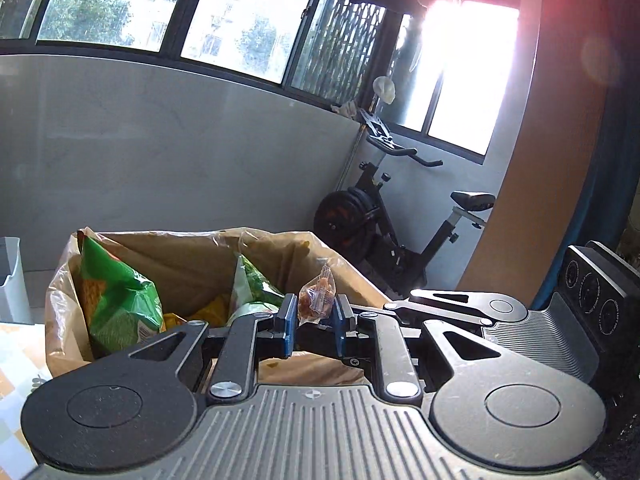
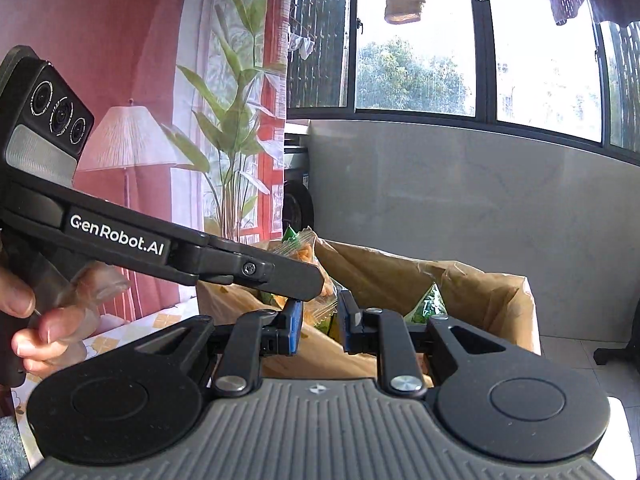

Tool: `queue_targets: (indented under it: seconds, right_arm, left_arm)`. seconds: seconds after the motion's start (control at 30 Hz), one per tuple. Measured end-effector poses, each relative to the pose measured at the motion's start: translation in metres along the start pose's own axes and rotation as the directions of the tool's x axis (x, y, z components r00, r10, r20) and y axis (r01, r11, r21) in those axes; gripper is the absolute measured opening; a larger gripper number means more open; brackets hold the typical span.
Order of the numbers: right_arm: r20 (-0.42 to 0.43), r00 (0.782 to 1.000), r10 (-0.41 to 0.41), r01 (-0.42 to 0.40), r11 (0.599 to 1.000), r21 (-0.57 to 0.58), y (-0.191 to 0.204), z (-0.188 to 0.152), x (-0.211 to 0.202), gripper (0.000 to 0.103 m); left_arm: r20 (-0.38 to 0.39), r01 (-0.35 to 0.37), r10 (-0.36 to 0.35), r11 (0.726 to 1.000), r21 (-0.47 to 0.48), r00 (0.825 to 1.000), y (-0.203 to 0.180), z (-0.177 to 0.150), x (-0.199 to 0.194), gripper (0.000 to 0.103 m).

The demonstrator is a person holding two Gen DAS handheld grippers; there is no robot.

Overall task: Organize snacks
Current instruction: 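Carry the clear packet over the box and open the left tool to drop it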

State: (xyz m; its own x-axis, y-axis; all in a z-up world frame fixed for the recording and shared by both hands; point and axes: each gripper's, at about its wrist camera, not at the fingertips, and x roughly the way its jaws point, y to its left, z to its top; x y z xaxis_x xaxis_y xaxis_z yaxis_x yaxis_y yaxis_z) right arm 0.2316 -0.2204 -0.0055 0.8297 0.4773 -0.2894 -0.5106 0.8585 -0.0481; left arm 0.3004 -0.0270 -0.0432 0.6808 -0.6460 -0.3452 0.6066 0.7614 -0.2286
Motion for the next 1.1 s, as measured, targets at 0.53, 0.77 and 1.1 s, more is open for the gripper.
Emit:
queue_targets:
  seconds: [0.53, 0.77, 1.1]
  right_arm:
    - [-0.148, 0.986, -0.077, 0.089, 0.993, 0.072, -0.036, 0.017, 0.097, 0.023]
    - [-0.174, 0.977, -0.124, 0.142, 0.985, 0.097, -0.042, 0.017, 0.081, 0.058]
    - [-0.16, 0.977, -0.141, 0.166, 0.974, 0.157, -0.04, 0.023, 0.036, 0.09]
  left_arm:
    - [-0.045, -0.17, 0.168, 0.984, -0.047, 0.985, 0.033, 0.036, 0.05, 0.056]
    - [-0.031, -0.237, 0.237, 0.972, 0.005, 0.971, 0.027, 0.037, 0.026, 0.08]
    - [-0.027, -0.321, 0.323, 0.946, 0.045, 0.946, 0.001, 0.038, -0.005, 0.085]
